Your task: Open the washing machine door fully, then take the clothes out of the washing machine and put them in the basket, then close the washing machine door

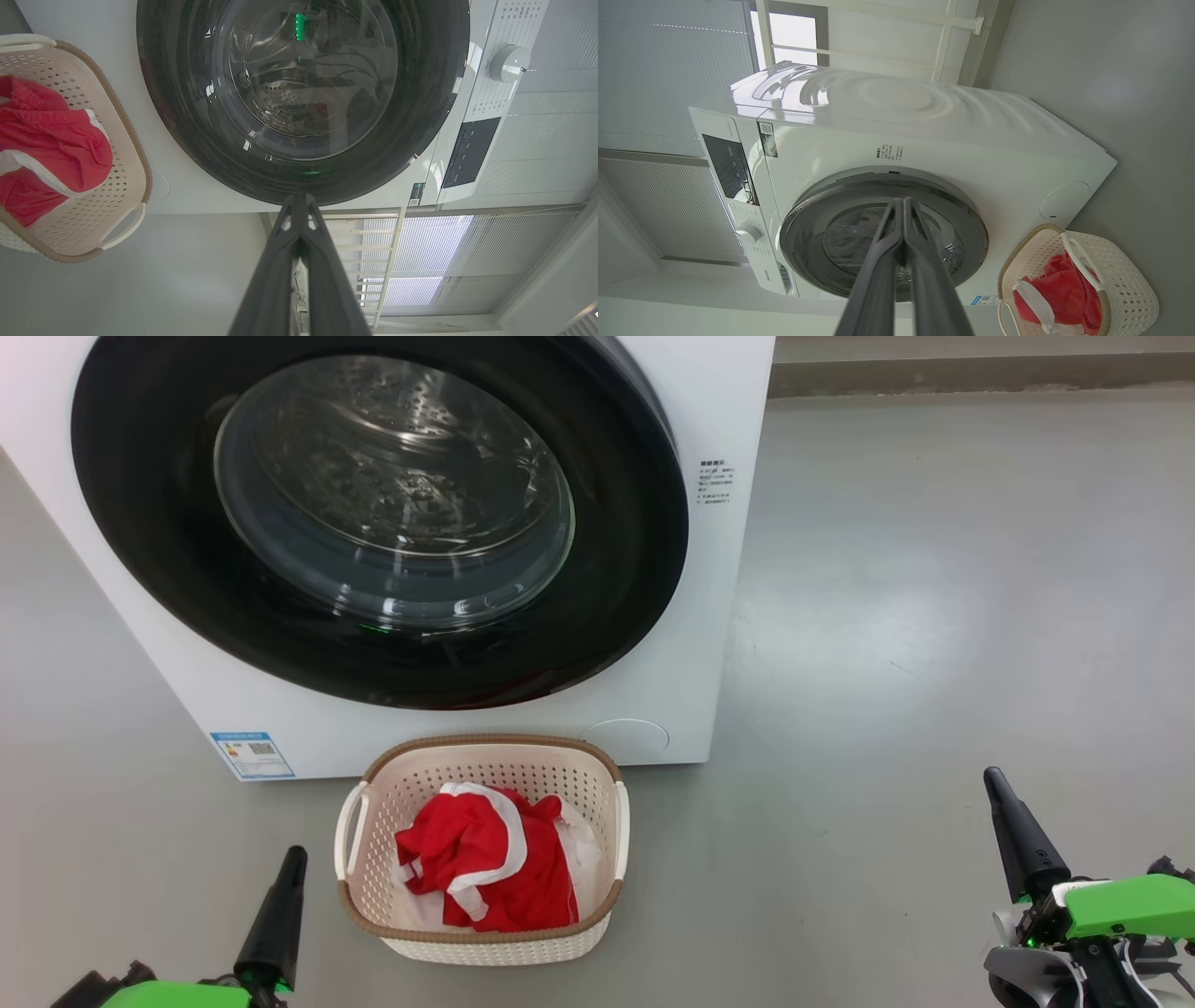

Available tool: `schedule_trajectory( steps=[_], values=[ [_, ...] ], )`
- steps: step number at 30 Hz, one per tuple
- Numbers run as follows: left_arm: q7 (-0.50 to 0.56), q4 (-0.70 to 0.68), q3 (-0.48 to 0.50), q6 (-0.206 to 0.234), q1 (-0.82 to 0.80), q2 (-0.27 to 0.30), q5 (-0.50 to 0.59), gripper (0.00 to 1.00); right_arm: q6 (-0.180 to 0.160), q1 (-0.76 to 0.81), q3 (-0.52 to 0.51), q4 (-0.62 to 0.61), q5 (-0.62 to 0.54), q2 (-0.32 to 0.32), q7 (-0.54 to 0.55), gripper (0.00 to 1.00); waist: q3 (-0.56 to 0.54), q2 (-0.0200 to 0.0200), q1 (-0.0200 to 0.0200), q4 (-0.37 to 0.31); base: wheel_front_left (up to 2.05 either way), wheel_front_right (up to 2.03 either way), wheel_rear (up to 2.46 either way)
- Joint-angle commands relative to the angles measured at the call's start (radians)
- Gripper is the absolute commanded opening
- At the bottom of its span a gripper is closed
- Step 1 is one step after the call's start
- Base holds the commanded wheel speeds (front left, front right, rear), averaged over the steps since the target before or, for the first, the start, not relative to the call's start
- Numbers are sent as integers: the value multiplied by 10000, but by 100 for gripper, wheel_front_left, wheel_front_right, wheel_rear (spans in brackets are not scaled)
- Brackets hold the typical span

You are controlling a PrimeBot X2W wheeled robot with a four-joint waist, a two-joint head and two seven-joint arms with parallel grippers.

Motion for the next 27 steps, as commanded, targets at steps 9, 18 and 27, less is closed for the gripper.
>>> schedule_trajectory(
  steps=[9, 18, 27],
  values=[
    [54, -190, 325, -69, -403, 112, -60, 0, -6, -422, 171, -259, -38, -62, 32, 0, 0, -1, 0, 0, 0, 0, 0],
    [53, -190, 325, -69, -402, 112, -61, 0, -6, -423, 158, -258, -49, -53, 43, 0, 0, -1, 0, 0, 0, 0, 0],
    [53, -190, 324, -69, -402, 112, -61, 0, -6, -424, 145, -258, -59, -44, 53, 0, 0, -1, 0, 0, 0, 0, 0]
  ],
)
